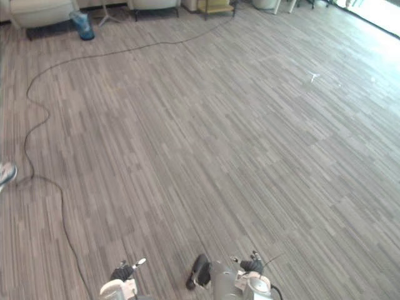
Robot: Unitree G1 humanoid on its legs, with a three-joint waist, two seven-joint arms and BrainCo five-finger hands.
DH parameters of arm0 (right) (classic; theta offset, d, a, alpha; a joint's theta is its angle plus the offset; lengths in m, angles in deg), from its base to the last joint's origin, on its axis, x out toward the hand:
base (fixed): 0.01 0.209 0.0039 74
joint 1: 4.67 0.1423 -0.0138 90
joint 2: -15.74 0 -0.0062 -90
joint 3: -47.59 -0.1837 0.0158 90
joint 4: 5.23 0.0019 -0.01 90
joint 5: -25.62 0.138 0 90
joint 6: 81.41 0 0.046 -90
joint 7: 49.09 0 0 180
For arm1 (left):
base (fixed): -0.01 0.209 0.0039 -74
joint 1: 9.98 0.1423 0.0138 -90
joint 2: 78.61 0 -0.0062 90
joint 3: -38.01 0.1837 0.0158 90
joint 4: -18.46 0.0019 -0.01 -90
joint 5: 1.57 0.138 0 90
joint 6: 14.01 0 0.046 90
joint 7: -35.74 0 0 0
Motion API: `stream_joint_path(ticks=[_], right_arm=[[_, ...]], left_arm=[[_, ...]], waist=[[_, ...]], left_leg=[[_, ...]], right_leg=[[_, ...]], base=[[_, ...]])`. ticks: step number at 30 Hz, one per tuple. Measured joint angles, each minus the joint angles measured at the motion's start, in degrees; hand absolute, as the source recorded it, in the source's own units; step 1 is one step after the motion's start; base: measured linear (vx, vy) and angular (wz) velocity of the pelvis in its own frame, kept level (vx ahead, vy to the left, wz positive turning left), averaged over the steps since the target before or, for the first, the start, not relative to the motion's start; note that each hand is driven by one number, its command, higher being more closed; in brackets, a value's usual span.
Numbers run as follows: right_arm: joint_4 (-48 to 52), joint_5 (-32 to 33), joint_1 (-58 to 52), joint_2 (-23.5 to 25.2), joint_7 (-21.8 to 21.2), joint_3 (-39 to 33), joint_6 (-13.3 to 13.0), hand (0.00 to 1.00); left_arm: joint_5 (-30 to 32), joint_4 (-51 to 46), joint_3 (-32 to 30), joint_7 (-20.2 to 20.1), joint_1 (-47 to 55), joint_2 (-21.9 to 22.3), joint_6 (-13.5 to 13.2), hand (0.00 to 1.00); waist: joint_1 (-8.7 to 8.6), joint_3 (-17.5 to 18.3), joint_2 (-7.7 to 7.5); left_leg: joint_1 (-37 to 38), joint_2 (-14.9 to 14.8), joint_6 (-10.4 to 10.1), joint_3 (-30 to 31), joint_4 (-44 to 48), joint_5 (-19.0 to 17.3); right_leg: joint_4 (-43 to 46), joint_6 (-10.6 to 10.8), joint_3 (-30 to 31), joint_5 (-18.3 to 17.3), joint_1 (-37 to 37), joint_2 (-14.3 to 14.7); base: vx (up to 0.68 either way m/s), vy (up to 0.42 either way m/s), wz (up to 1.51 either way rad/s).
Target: Pick up cushions and gather them together orderly.
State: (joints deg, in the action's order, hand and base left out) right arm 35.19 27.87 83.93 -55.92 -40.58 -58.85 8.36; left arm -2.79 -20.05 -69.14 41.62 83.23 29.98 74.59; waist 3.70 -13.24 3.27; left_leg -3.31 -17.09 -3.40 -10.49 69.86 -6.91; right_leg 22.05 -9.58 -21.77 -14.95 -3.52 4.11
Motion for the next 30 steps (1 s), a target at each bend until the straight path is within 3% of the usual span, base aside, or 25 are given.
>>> stream_joint_path(ticks=[1,3,5,6,8,9,11,12,13,14,15,18,21,22,23,25,26,27,28,29,30], right_arm=[[-1.58,0.12,0.59,0.59,0.02,1.64,0.71,0.00],[-3.37,0.19,0.36,1.73,0.20,3.29,1.08,0.00],[-3.47,0.28,0.38,1.85,0.46,3.63,1.40,0.00],[-3.70,0.25,0.50,1.83,0.58,3.53,1.35,0.00],[-4.90,0.23,0.38,1.40,0.66,3.84,1.28,0.00],[-5.40,0.21,0.76,1.62,0.59,5.75,1.78,0.00],[-5.11,0.10,0.67,1.54,0.68,5.69,1.52,0.00],[-5.13,0.04,0.55,1.72,0.62,5.77,1.34,0.00],[-5.06,-0.01,0.56,1.71,0.57,5.75,1.18,0.00],[-4.91,-0.10,0.55,1.52,0.40,5.75,0.89,0.00],[-4.95,-0.22,0.23,1.21,0.39,5.48,0.42,0.00],[-2.75,-1.51,-0.29,1.46,0.30,5.68,0.21,0.00],[-2.62,-2.30,0.46,1.16,0.12,4.31,-0.66,0.00],[-2.65,-2.29,0.93,1.01,0.00,3.87,-0.83,0.00],[-2.84,-2.29,1.93,0.85,-0.06,3.56,-0.77,0.00],[-3.50,-2.31,2.82,0.76,-0.09,3.39,-0.72,0.00],[-3.61,-2.25,2.86,0.95,-0.32,3.09,-0.60,0.00],[-3.48,-2.43,2.86,0.81,-0.54,3.04,-0.49,0.00],[-3.42,-2.58,2.73,0.46,-0.83,2.98,-0.47,0.00],[-3.32,-2.78,2.75,0.06,-1.10,2.95,-0.40,0.00],[-2.41,-2.82,2.90,-0.25,-1.20,3.22,-0.32,0.00]], left_arm=[[-0.21,-1.52,0.08,-0.04,0.61,-1.32,-0.16,0.00],[-0.70,-4.97,0.03,-0.03,1.98,-1.50,-0.88,0.00],[-1.41,-5.86,-0.39,-0.01,2.03,-1.05,-1.22,0.00],[-2.63,-6.09,-1.40,0.13,2.09,0.49,-2.00,0.00],[-3.89,-6.03,-2.02,0.26,2.07,0.89,-2.32,0.00],[-4.29,-5.65,-1.89,0.42,1.71,-0.69,-2.20,0.00],[-5.00,-5.61,-2.47,0.60,1.94,-0.65,-2.12,0.00],[-5.02,-4.81,-2.17,0.75,1.82,-1.32,-2.06,0.00],[-4.98,-4.45,-2.08,0.86,1.79,-1.44,-1.97,0.00],[-5.00,-3.46,-2.08,1.47,1.77,-1.52,-1.80,0.00],[-4.95,-1.84,-2.02,1.63,1.20,-1.51,-1.43,0.00],[-4.34,1.27,-0.75,1.65,0.04,-1.67,-0.61,0.00],[-3.36,3.51,0.30,1.58,-1.37,-2.68,-0.60,0.00],[-3.26,4.32,1.15,1.57,-1.49,-3.07,-0.63,0.00],[-3.22,5.10,2.86,1.51,-1.56,-3.66,-0.61,0.00],[-2.17,5.43,4.50,1.38,-1.06,-4.61,-0.76,0.00],[-1.92,5.39,4.64,1.24,-0.59,-5.18,-0.72,0.00],[-1.40,5.38,4.59,1.19,-0.16,-4.97,-0.64,0.00],[-1.17,5.17,4.47,1.25,0.13,-4.53,-0.77,0.00],[-1.05,4.97,4.35,1.22,0.40,-3.94,-0.77,0.00],[-1.18,3.90,2.46,1.04,0.13,-2.43,-0.65,0.00]], waist=[[0.34,-0.49,-1.80],[2.31,0.56,-3.85],[2.83,0.36,-3.61],[3.40,0.55,-3.56],[4.49,0.77,-3.23],[4.30,1.82,-5.93],[4.62,2.12,-6.37],[5.32,2.68,-7.42],[5.53,2.79,-7.58],[5.60,2.59,-7.28],[5.00,1.86,-6.07],[2.70,1.43,-4.50],[1.51,1.23,-4.99],[0.97,1.17,-5.02],[-0.47,1.11,-5.07],[-0.85,0.46,-5.98],[-0.85,0.05,-6.82],[-1.11,0.34,-6.25],[-1.32,0.92,-5.43],[-1.28,1.21,-4.13],[-1.21,0.26,-1.58]], left_leg=[[-5.23,0.94,0.95,0.12,-0.29,-3.41],[-13.90,3.13,1.12,0.19,-13.57,-8.32],[-17.40,5.91,1.34,2.42,-23.40,-8.43],[-19.21,10.32,-0.57,7.37,-38.92,-5.18],[-18.38,11.62,-2.39,8.94,-41.05,2.94],[-18.06,12.12,0.46,4.99,-37.16,-2.62],[-17.07,11.11,2.41,3.17,-33.11,-6.95],[-14.28,10.99,4.54,-0.16,-31.63,-10.03],[-12.88,11.00,5.11,-1.21,-31.84,-10.83],[-7.99,11.11,5.82,-3.25,-33.83,-12.63],[-1.81,11.66,5.30,-3.45,-37.61,-14.01],[8.25,11.78,5.14,-5.25,-46.56,-14.11],[16.09,12.24,4.41,-7.63,-54.76,-13.69],[18.68,12.56,4.34,-7.92,-57.30,-13.65],[20.84,12.75,4.32,-7.95,-60.01,-13.64],[24.71,14.20,3.87,-7.55,-63.13,-13.39],[27.64,15.13,3.82,-6.73,-63.02,-13.37],[28.46,14.51,3.53,-5.58,-61.74,-13.21],[27.22,12.82,2.79,-3.67,-56.23,-12.78],[23.83,10.50,1.58,-1.86,-47.30,-11.94],[14.58,5.87,-0.47,1.68,-25.02,-1.46]], right_leg=[[-3.45,1.22,3.42,-0.98,5.52,-0.15],[-9.55,4.14,9.70,-1.51,12.37,-1.45],[-11.18,5.98,12.61,-2.83,15.66,-3.02],[-11.30,8.52,16.75,-5.56,18.14,-5.65],[-11.13,10.06,20.82,-7.36,19.74,-6.78],[-8.97,8.77,25.98,-4.60,18.26,-9.27],[-6.00,10.20,27.75,-2.07,17.80,-9.80],[1.22,12.85,29.22,-0.35,15.99,-11.41],[5.58,14.37,29.52,0.77,14.18,-11.82],[19.23,19.03,29.24,4.31,8.43,-12.28],[32.14,19.28,24.55,4.36,3.37,-13.22],[40.63,14.87,11.54,1.34,-4.67,-14.55],[27.55,11.18,-1.61,-1.41,-11.47,-14.74],[19.84,10.38,-3.82,-0.71,-13.79,-13.59],[9.37,9.55,-5.11,2.63,-15.97,-12.03],[-1.48,8.54,-5.76,8.52,-17.41,-11.06],[-2.44,4.14,-3.85,11.66,-17.42,-10.76],[-0.11,2.14,-2.96,14.01,-17.47,-10.29],[2.84,1.75,-3.29,14.05,-17.31,-10.00],[3.98,1.93,-4.12,11.80,-16.36,-8.88],[2.22,1.63,-3.45,8.44,-12.15,-4.87]], base=[[0.68,0.061,-0.99],[0.86,0.172,-1.29],[0.68,0.291,-1.06],[0.73,0.400,-1.17],[0.75,0.418,-1.20],[0.60,0.319,-0.99],[0.68,0.380,-0.88],[0.75,0.425,-0.97],[0.69,0.359,-1.27],[0.51,0.244,-1.23],[0.40,0.181,-1.16],[0.45,0.143,-0.62],[0.43,0.090,-0.28],[0.58,0.060,-0.02],[0.50,0.020,0.12],[0.54,-0.040,0.26],[0.59,-0.088,0.23],[0.66,-0.144,0.21],[0.68,-0.182,0.11],[0.97,-0.252,-0.15],[0.69,-0.181,-0.29]])
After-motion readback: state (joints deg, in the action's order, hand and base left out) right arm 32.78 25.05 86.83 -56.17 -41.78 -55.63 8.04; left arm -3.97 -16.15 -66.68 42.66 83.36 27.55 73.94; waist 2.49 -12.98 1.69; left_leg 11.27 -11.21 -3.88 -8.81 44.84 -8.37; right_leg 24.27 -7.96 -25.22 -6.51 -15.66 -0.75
